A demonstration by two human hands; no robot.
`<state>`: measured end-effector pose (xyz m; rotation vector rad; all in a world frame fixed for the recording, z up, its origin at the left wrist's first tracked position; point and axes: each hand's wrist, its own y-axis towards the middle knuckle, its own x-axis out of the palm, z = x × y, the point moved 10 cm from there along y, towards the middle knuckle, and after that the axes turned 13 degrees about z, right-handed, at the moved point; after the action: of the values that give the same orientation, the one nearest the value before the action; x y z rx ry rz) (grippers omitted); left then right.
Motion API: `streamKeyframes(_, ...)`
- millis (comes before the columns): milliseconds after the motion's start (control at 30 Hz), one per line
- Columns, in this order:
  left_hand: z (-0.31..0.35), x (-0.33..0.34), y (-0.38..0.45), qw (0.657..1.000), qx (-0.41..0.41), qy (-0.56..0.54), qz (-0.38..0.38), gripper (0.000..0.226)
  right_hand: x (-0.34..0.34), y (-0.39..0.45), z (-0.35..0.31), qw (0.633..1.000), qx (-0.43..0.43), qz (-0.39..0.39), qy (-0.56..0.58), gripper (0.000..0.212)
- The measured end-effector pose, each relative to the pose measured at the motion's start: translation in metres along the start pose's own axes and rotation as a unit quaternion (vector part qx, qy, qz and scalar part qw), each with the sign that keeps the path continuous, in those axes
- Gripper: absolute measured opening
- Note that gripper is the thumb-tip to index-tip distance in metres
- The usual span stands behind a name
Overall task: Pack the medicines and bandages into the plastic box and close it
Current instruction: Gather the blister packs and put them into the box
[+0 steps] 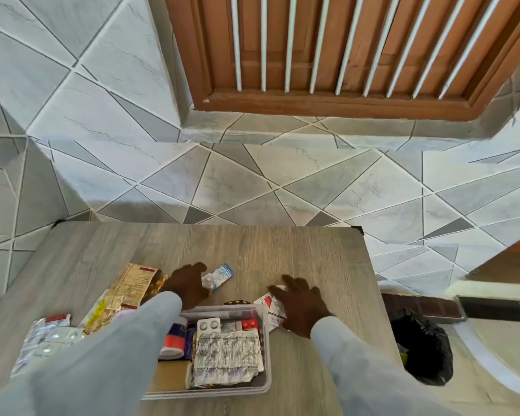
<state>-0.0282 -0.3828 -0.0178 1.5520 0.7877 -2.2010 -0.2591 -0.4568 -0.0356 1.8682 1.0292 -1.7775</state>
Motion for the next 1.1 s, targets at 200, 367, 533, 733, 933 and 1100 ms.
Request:
streamKeyframes(200, 0.005, 0.023, 0.015, 0.997, 0.019, 0.059, -0.054, 0.076, 0.004, 0.019, -0.023, 0.992, -0.089, -0.042, -0.076, 0.069)
streamKeyframes(367, 0.005, 0.032, 0.020, 0.996, 0.021, 0.080, -0.030, 0.070, -0.008, 0.027, -0.010, 0.998, -0.040, 0.002, -0.048, 0.064)
streamKeyframes(533, 0.003, 0.028, 0.025, 0.996, 0.040, 0.075, -0.003, 0.055, -0.006, 0.022, 0.034, 0.970, 0.129, -0.002, 0.208, 0.024)
streamKeyframes(733, 0.005, -0.009, 0.019, 0.997, 0.056, -0.036, 0.039, 0.064, -0.044, 0.003, 0.053, 0.930, 0.183, 0.113, 0.299, 0.015)
streamKeyframes(933, 0.050, -0.047, -0.043, 0.978, 0.169, -0.118, 0.028, 0.070, -0.099, -0.025, -0.016, 0.924, 0.119, 0.169, 0.321, 0.008)
streamKeyframes(1100, 0.023, -0.010, -0.100, 0.987, 0.106, -0.119, 0.028, 0.050, -0.045, -0.064, -0.071, 0.916, 0.167, 0.158, 0.330, 0.016)
